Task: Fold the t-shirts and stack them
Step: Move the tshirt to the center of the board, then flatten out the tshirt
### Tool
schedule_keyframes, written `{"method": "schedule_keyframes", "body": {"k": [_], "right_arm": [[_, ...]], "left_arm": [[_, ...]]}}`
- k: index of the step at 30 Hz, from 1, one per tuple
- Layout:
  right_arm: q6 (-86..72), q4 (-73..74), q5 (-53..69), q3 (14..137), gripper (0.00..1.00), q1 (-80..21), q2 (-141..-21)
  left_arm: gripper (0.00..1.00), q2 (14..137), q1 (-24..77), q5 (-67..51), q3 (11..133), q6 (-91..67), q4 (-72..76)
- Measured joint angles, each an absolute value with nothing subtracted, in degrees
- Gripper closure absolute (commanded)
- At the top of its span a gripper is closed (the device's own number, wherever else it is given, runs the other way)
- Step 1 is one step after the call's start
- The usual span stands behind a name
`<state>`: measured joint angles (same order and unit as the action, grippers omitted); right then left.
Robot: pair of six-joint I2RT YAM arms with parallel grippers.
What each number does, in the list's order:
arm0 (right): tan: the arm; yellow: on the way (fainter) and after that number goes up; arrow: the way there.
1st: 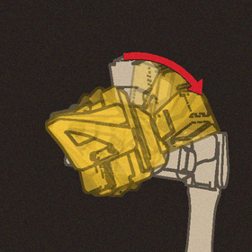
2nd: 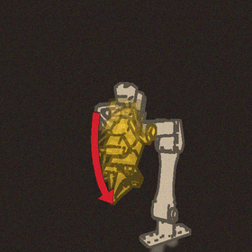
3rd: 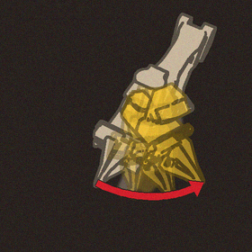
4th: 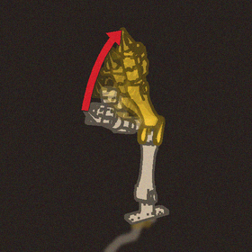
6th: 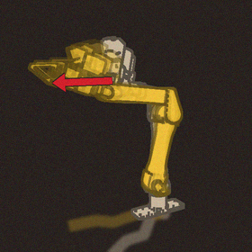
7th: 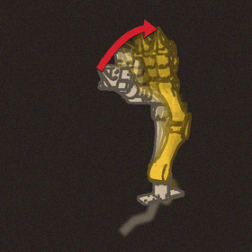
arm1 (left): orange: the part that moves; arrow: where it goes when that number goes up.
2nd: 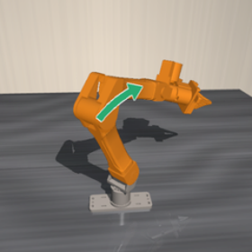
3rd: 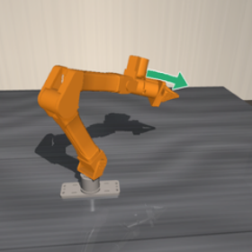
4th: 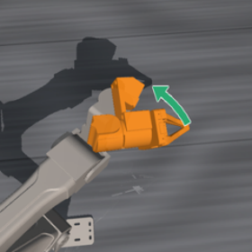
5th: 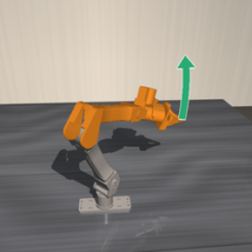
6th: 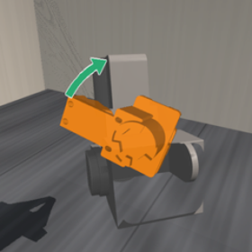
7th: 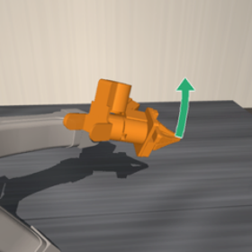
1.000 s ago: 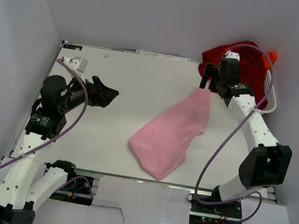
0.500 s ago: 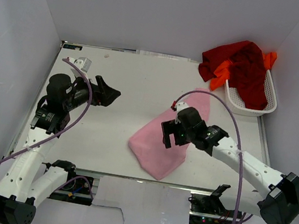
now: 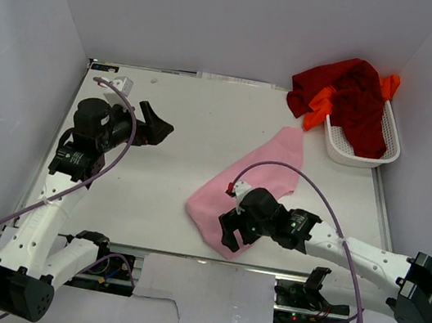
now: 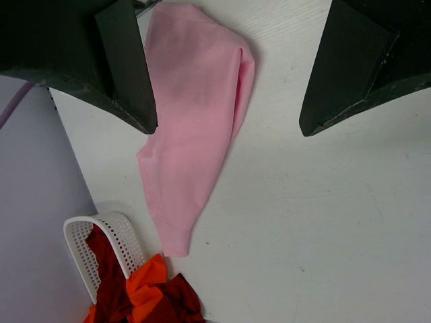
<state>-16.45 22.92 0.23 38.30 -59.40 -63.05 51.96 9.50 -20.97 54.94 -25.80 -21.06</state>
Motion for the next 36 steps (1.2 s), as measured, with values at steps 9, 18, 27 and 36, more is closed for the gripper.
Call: {"method": "schedule_keyframes", "body": {"k": [9, 18, 27, 36], "right_arm": [[-17.37, 20.36, -1.41, 38.22, 0.13, -71.42, -66.61], [-17.61, 18.96, -5.02, 38.24, 0.21, -75.02, -75.07], [-17.39, 17.28, -10.22, 38.28, 0.80, -75.02, -78.39], [-17.80, 17.34, -11.75, 39.66, 0.92, -75.02, -79.88]], "left_arm": [[0.03, 54.59, 9.50, -19.20, 55.24, -27.11, -22.50], [0.03, 55.68, 9.50, -18.63, 55.92, -27.20, -22.92], [0.03, 55.77, 9.47, -18.55, 56.14, -27.00, -23.22], [0.03, 55.92, 9.47, -18.55, 56.23, -26.89, -23.44]]}}
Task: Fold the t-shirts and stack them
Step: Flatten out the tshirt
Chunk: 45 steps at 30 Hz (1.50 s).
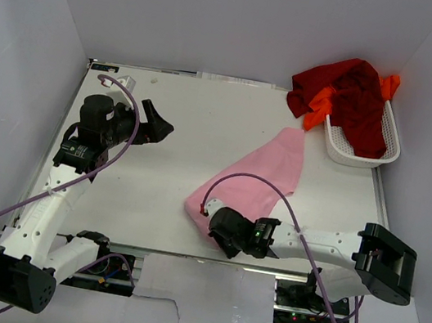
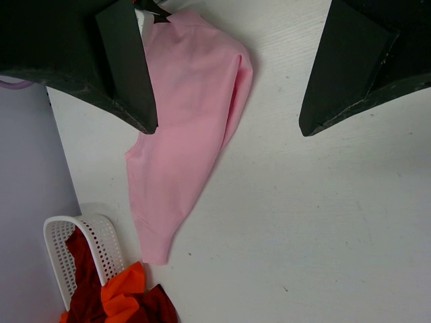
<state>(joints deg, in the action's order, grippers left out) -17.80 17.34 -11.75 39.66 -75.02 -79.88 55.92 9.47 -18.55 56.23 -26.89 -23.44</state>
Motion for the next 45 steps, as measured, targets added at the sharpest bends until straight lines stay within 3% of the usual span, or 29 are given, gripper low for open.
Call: {"method": "schedule_keyframes", "body": {"k": [7, 15, 22, 29, 31, 33, 37, 39, 45], "right_arm": [[-19.14, 19.44, -5.89, 43.64, 0.92, -71.00, -75.02], [-23.00, 17.26, 14.31, 47.68, 0.92, -47.79, -69.08], [-26.52, 12.99, 31.88, 49.50, 0.92, -28.88, -83.99], [-25.98, 13.23, 35.33, 62.65, 0.92, -21.65, -95.98], [-24.53, 14.48, 33.67, 68.60, 0.81, -20.49, -97.38], [-22.55, 15.99, 31.57, 74.94, 0.54, -19.81, -99.13], [-16.95, 20.10, 26.00, 86.41, 0.37, -19.53, -103.63], [-14.35, 21.69, 22.26, 87.05, 0.21, -20.03, -103.96], [-8.05, 25.17, 13.28, 78.63, 0.24, -23.68, -98.00]], "left_arm": [[0.03, 55.94, 9.47, -18.55, 56.23, -26.81, -23.49], [0.03, 55.90, 9.47, -18.55, 56.23, -26.81, -23.51], [0.03, 55.37, 9.47, -18.59, 56.21, -26.83, -23.53], [0.03, 54.13, 9.47, -18.59, 56.21, -26.76, -23.57], [0.03, 53.93, 9.47, -18.59, 56.21, -26.65, -23.62], [0.03, 53.82, 9.47, -18.59, 56.21, -26.57, -23.64], [0.03, 53.80, 9.47, -18.70, 56.21, -26.52, -23.75], [0.03, 53.80, 9.47, -18.90, 56.21, -26.52, -23.79], [0.03, 54.00, 9.47, -19.46, 55.77, -26.55, -23.68]]}}
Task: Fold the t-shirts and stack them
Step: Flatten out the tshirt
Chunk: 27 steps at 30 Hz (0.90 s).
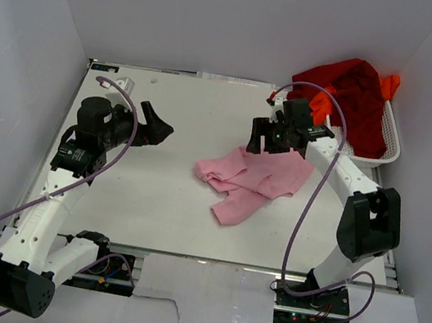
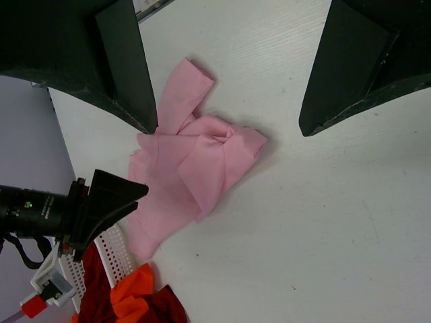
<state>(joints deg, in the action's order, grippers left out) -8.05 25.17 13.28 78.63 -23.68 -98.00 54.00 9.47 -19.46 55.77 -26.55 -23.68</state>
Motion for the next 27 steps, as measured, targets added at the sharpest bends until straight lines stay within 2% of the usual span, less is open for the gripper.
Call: {"method": "schedule_keyframes", "body": {"k": [10, 22, 27], "right_arm": [[-4.03, 27.49, 1.89, 67.77, 0.30, -37.67, -88.60], [-2.61, 27.03, -13.58, 63.86, 0.40, -39.03, -93.27], [-2.57, 24.64, -16.01, 63.86, 0.40, -39.42, -94.15]], "left_arm": [[0.03, 55.57, 9.47, -20.47, 55.42, -26.57, -22.81], [0.03, 55.86, 9.47, -20.69, 55.44, -26.35, -22.24], [0.03, 55.96, 9.47, -20.82, 55.44, -26.00, -22.26]]}}
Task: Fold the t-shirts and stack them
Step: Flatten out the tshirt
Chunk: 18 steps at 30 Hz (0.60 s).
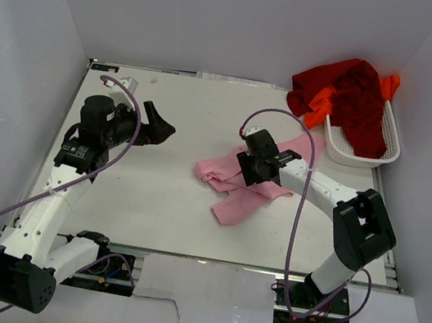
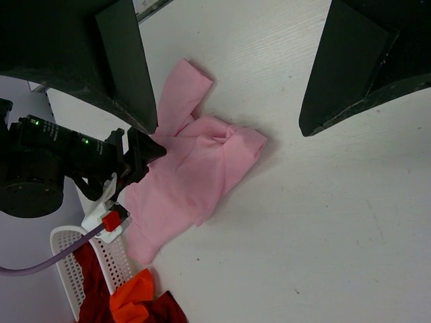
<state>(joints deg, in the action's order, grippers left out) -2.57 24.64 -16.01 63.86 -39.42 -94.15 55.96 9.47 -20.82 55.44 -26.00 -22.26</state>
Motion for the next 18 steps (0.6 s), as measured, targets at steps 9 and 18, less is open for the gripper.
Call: {"method": "schedule_keyframes", "body": {"k": [9, 18], "right_arm": [[-2.61, 22.76, -16.34, 65.04, 0.40, -39.59, -98.45], [-2.81, 22.13, -16.03, 68.69, 0.41, -40.58, -100.73]], "left_arm": [[0.03, 55.96, 9.47, -20.80, 55.44, -25.45, -22.28], [0.03, 55.96, 9.47, -20.78, 55.44, -25.15, -22.33]]}}
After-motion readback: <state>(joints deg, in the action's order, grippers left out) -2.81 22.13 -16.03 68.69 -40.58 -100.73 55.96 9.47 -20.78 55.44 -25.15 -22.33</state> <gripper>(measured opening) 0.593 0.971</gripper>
